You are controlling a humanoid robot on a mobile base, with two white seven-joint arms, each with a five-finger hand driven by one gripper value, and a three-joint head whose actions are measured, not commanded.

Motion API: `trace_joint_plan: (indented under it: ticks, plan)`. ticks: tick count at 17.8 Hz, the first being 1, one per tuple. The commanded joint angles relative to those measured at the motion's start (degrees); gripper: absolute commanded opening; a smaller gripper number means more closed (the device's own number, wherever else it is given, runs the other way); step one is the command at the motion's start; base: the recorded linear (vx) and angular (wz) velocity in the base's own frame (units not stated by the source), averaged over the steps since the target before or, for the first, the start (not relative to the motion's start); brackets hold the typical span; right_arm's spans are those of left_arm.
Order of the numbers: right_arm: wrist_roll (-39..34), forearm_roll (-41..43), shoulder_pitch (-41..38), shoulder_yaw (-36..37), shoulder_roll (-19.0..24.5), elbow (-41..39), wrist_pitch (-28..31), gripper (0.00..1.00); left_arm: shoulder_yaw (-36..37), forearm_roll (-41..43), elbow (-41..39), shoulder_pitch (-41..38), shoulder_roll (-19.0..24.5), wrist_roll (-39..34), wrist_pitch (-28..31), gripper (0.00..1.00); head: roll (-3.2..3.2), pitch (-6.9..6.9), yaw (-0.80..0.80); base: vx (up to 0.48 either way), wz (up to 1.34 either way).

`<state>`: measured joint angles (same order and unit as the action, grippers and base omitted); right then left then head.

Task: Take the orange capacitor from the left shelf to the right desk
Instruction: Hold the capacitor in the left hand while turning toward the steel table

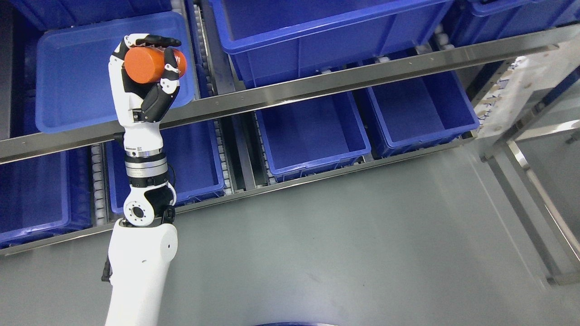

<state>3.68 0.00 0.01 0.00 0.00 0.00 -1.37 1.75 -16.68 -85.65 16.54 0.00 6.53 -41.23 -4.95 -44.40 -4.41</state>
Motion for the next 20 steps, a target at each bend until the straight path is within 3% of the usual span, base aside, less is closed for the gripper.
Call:
trace_joint_plan:
  ticks: [1, 20]
  plan:
    - [0.01, -0.35, -1.33, 0.62, -1.0, -1.0, 0.06, 1.0, 3.69, -0.02, -4.88, -0.98, 1.0, 0.15, -0.6, 0.02, 0.0, 0.0, 0.0, -0.103, -0.42]
    - [0.01, -0.35, -1.33, 0.62, -1.0, -1.0, 0.06, 1.0, 11.87, -0.02, -4.88, -1.25, 1.0, 0.06, -0.43, 0.02, 0.0, -0.01, 0.0, -0.025, -0.38]
